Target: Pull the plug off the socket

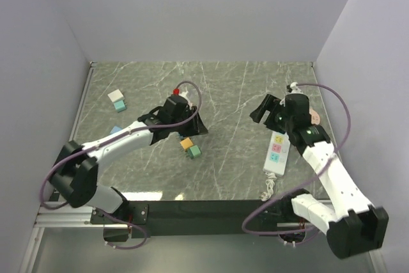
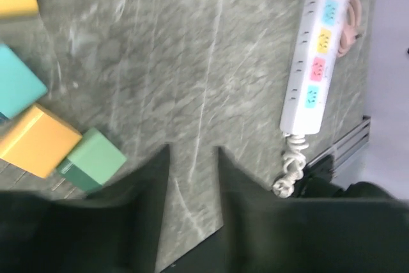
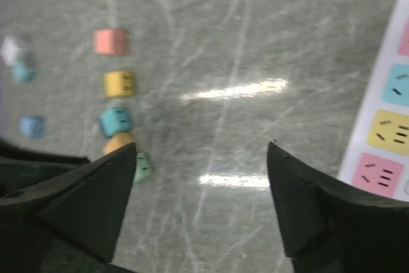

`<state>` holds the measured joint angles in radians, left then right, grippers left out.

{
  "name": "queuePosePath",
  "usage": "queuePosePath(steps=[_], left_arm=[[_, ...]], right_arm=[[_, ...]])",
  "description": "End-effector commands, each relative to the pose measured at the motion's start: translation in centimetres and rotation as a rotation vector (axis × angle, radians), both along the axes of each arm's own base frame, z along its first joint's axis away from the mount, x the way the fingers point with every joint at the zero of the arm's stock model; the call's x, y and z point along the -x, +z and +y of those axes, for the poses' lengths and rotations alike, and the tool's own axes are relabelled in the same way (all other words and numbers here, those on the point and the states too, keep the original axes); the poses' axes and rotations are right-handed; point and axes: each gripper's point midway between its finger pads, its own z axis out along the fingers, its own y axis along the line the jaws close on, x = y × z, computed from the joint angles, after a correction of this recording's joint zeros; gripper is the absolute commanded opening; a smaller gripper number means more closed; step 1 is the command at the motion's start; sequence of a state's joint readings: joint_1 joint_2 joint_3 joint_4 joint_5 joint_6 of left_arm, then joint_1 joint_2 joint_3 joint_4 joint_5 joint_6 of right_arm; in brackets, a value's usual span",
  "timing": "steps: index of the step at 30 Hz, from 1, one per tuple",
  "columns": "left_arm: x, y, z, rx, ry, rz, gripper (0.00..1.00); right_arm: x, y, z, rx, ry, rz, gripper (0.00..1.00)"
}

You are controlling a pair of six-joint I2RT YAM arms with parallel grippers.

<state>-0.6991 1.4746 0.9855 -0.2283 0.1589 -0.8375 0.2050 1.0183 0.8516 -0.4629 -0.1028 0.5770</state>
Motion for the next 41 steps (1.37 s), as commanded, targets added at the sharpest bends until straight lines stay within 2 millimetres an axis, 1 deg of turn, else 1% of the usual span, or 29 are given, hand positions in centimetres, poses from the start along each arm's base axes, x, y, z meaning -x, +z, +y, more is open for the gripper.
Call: queuePosePath(steps=[1,2,3,4,5,6,7,8,9,10,11,13,14,15,16,18,24,25,27,32,35,41], left_arm=[[-1.1,7.5,0.3,0.078,-0.005,-0.221,0.45],[-1.1,8.0,0.8,0.061,0.005,-0.236,0.62],[-1.3,8.9,1.7,0.043,0.037,-0.266,0.68],[-1.2,9.2,2.4,0.017,0.042,-0.271,0.71],[-1.1,9.6,2.8,0.008,0.053,-0.281,0.81],[-0.9,10.8,3.3,0.015,0.062,-0.310,0.86],[-0.6,11.3,3.5,0.019,0.059,-0.322,0.88],[-0.3,11.6,3.8,0.017,0.058,-0.324,0.94],[-0.4,12.4,4.5,0.014,0.083,-0.352,0.95],[-0.3,12.8,4.7,0.012,0.082,-0.362,0.97],[-0.1,13.0,5.0,0.004,0.087,-0.362,0.98],[0.2,14.1,5.6,0.007,0.095,-0.391,0.99],[0.3,14.3,5.9,0.001,0.100,-0.393,0.99],[0.5,15.0,6.2,0.013,0.110,-0.410,0.99],[0.5,15.5,6.6,0.010,0.119,-0.427,0.99],[0.8,16.4,7.2,0.018,0.130,-0.456,0.99],[1.1,17.9,8.7,0.009,0.163,-0.517,1.00],[1.1,17.9,8.9,0.005,0.171,-0.519,0.99],[1.2,18.3,9.3,0.007,0.186,-0.533,0.99],[1.1,18.6,10.1,0.013,0.240,-0.539,0.99],[0.7,18.5,10.5,0.003,0.272,-0.543,0.99],[0.1,18.1,10.8,-0.028,0.299,-0.531,1.00]], right_arm=[[1.0,4.8,1.3,-0.052,0.094,-0.158,0.93],[1.4,5.2,1.3,-0.053,0.103,-0.157,0.95],[2.1,5.1,1.1,-0.048,0.102,-0.142,0.96],[2.6,6.1,1.0,-0.053,0.102,-0.166,0.96],[3.1,6.4,1.1,-0.054,0.113,-0.175,0.97],[3.5,6.6,0.9,-0.052,0.111,-0.182,0.97],[4.1,7.3,0.7,-0.054,0.106,-0.216,0.97],[4.3,7.5,0.3,-0.047,0.090,-0.231,0.98],[4.6,7.7,0.1,-0.052,0.080,-0.243,0.98],[5.1,8.0,0.0,-0.059,0.074,-0.264,0.98],[5.3,8.0,-0.1,-0.060,0.065,-0.270,0.98],[5.9,8.1,-0.4,-0.061,0.059,-0.285,0.98],[6.2,8.1,-0.5,-0.061,0.054,-0.287,0.98],[6.3,7.9,-0.8,-0.058,0.040,-0.288,0.99],[6.8,8.3,-1.0,-0.061,0.031,-0.312,0.99],[7.2,8.2,-1.6,-0.056,0.003,-0.324,0.99],[8.4,8.2,-3.4,-0.006,-0.067,-0.343,1.00],[8.6,8.5,-3.7,0.001,-0.075,-0.354,1.00],[8.7,8.4,-4.5,0.024,-0.113,-0.353,1.00],[8.8,8.9,-6.7,0.045,-0.239,-0.387,1.00],[8.9,8.9,-7.3,0.062,-0.264,-0.409,1.00],[8.6,7.9,-8.9,0.118,-0.342,-0.385,1.00]])
